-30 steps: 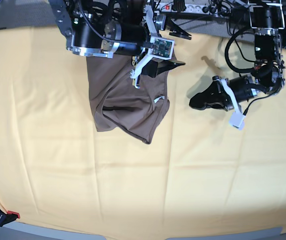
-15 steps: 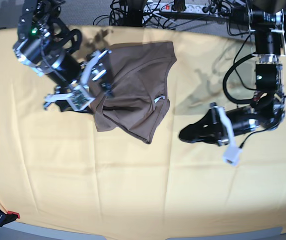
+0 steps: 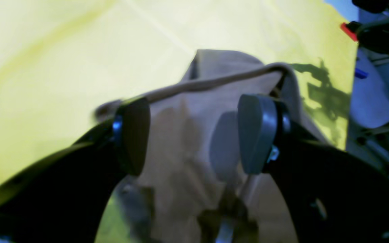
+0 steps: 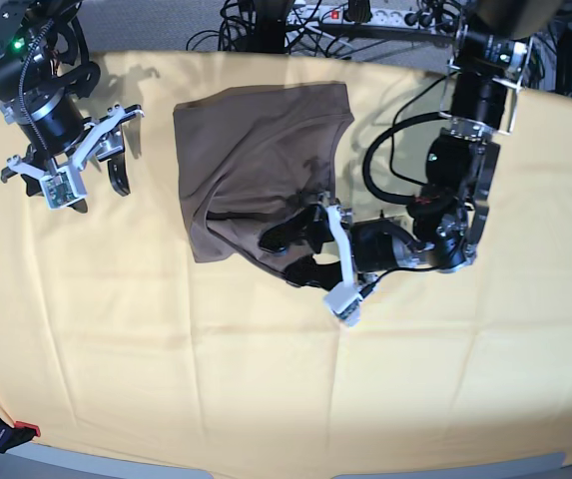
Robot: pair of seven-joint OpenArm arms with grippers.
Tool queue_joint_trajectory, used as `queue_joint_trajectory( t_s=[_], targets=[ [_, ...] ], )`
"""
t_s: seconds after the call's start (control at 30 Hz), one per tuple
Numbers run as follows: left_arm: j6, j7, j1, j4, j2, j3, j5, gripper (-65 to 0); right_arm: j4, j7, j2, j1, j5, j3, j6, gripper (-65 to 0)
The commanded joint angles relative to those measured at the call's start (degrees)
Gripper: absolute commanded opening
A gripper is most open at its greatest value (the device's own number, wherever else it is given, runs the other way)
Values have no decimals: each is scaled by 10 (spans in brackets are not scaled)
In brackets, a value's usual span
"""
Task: Fold the T-shirt properly
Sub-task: 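Release the bundle, withdraw the right gripper, press its edge with the left gripper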
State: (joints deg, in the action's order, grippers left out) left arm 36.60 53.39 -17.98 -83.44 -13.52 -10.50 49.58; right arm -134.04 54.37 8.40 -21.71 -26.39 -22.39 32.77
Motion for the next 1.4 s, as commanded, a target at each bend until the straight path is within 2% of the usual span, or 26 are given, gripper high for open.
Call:
queue_joint_trajectory(
  t_s=[0.0,0.13,0.23,0.5,0.53,0.57,0.67,0.73,0.83,0.93,1.17,1.27,1.37],
  targets=[
    [-10,-21,-16,5,0,4,-9,-233,-10,-15,4,3,-7,-3,0,-277],
    [-50,-57,-16,49,5,5,-44,-234,-10,-15,4,3,-7,-3,0,-277],
    [-76,-66,-16,52,5,11,-56,-234,-10,-17,4,3,-8,-3,0,-277],
    [-84,-66,-5,52,12,16,-56,-236,-10,-21,3,3,-8,-3,0,-277],
    [-84,-66,-2,52,13,16,-56,-264,-10,-25,3,3,-8,-3,0,-277],
    [-84,-66,2,52,15,16,-57,-321,-10,-28,4,3,-8,-3,0,-277],
    [-86,-66,7,52,16,16,-56,-547,-10,-30,4,3,-8,-3,0,-277],
    [-87,-66,7,52,16,16,-56,-650,-10,-30,4,3,-8,-3,0,-277],
    [-88,-67,5,52,16,18,-56,-650,-10,-35,4,3,-8,-3,0,-277],
    [-110,-67,1,52,16,35,-56,-650,-10,-39,4,3,-13,-2,0,-277],
    [-109,-62,2,52,16,141,-28,-650,-10,-38,3,3,-26,-2,0,-277],
    [-102,-33,2,52,16,178,-1,-650,-10,-38,3,3,-38,-2,5,-277],
    [-88,6,2,52,17,184,32,-650,-10,-38,3,3,-67,-1,26,-277]
  ],
)
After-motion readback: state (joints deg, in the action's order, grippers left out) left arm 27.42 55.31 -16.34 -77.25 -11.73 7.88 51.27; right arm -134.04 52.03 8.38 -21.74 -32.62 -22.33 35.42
